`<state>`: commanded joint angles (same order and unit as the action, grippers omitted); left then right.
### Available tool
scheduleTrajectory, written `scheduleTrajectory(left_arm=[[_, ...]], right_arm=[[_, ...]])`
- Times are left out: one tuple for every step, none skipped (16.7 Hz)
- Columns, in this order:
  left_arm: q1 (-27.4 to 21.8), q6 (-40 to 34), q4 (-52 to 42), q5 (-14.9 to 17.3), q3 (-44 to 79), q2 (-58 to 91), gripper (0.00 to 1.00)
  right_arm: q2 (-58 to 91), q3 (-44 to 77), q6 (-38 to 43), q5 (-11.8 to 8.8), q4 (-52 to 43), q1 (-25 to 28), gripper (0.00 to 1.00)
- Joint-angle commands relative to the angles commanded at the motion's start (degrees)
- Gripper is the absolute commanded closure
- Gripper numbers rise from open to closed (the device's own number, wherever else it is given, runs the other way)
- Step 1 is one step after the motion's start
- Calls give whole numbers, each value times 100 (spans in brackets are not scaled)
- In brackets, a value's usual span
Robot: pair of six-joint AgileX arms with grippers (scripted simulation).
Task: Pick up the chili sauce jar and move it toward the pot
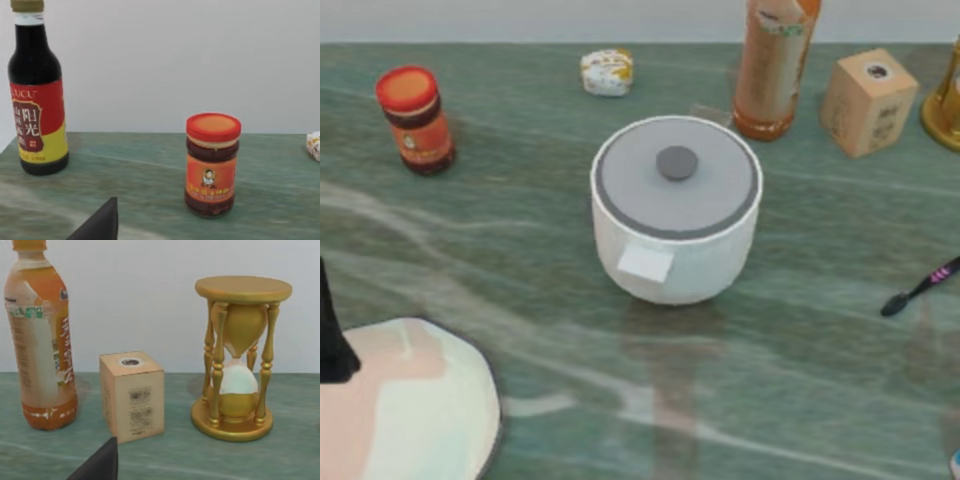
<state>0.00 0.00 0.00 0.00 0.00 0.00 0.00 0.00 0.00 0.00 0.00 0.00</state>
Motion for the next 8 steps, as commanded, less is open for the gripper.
scheduleTrajectory(left_arm=[[0,0,0,0,0,0,0],[0,0,0,0,0,0,0],[-4,4,-34,5,26,48,0],[-11,11,-100,13,80,144,0],[-21,23,-203,25,182,303,0],[-32,38,-333,39,338,515,0],[-44,56,-479,54,535,762,0],[-55,76,-640,68,772,1042,0]], right_arm=[[0,0,0,0,0,0,0],[0,0,0,0,0,0,0],[0,0,0,0,0,0,0],[0,0,0,0,0,0,0],[0,0,0,0,0,0,0],[0,0,0,0,0,0,0],[0,0,0,0,0,0,0],[0,0,0,0,0,0,0]])
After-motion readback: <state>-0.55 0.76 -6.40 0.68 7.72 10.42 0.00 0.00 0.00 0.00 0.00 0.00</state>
